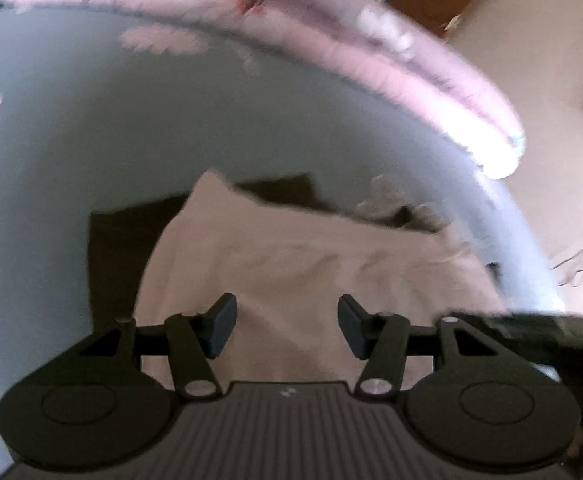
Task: Fold clothes
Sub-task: 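Press the folded cream shirt flat with both open tools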
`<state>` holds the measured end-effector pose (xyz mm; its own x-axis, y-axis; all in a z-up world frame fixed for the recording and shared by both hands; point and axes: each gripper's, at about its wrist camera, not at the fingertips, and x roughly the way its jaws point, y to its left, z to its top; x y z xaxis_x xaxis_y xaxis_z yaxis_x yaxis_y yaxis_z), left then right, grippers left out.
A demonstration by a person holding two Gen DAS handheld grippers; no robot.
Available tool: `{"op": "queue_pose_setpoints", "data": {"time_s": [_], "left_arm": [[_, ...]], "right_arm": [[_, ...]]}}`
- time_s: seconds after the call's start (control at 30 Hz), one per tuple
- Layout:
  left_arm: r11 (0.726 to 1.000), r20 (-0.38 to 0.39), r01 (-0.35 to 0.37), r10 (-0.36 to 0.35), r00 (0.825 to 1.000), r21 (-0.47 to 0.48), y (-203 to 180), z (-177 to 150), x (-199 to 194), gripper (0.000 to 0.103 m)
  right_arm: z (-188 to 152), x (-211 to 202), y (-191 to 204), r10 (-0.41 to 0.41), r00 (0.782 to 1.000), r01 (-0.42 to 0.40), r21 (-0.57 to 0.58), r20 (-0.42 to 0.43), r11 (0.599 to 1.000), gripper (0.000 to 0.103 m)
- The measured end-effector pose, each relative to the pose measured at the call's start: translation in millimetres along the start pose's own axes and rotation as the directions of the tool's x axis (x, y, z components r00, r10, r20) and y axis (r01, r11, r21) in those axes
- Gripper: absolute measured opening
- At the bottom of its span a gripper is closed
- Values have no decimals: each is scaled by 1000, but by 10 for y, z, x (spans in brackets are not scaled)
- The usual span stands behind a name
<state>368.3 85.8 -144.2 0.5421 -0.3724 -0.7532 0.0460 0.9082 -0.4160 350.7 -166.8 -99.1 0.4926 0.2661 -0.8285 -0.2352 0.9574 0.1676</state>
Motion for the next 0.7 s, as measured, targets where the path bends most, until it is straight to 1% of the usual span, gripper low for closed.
{"op": "queue_pose_setpoints", "data": {"time_s": [0.03,0.1,0.17,0.2,0.27,0.37,0.43,0.5,0.53,0.6,0.67,0.7], "left_arm": [[1000,9,-6,6,1000,4,28,-10,35,57],[1000,20,-12,12,1000,3,23,15,50,57],[1000,15,-21,21,1000,-15,4,66,30,56],[999,14,-25,25,1000,-30,-1,89,0,55],[999,24,-19,21,999,-48,-25,89,-129,55],[998,48,5,-2,999,-57,-80,30,-365,56],[1000,29,-14,14,999,-15,-141,-69,-338,56],[999,9,-34,34,999,29,-204,-171,-301,56],[998,0,-44,44,999,51,-236,-222,-282,56],[993,-19,-63,65,998,96,-299,-324,-245,57],[987,-36,-80,86,996,141,-362,-427,-208,59],[982,-41,-95,102,994,161,-410,-411,-197,60]], "right_arm": [[-72,25,34,9,1000,-9,-3,-17,1000,24],[-177,122,73,-11,999,11,-10,-44,1000,25],[-176,147,79,-19,999,19,0,-27,1000,26],[-140,137,84,-22,999,23,8,-32,1000,26],[-84,41,101,-30,999,31,14,-26,999,27],[-112,-214,154,5,1000,-5,-1,14,1000,28],[-187,-262,212,28,1000,-28,-21,-6,999,29],[-288,-165,270,33,998,-35,-36,-52,999,29],[-332,-91,290,22,998,-25,-41,-67,999,29],[-384,20,301,1,998,-3,-38,-57,999,31],[-354,37,292,5,999,-6,-16,-50,1000,32],[-333,29,283,9,999,-9,1,-54,1000,32]]}}
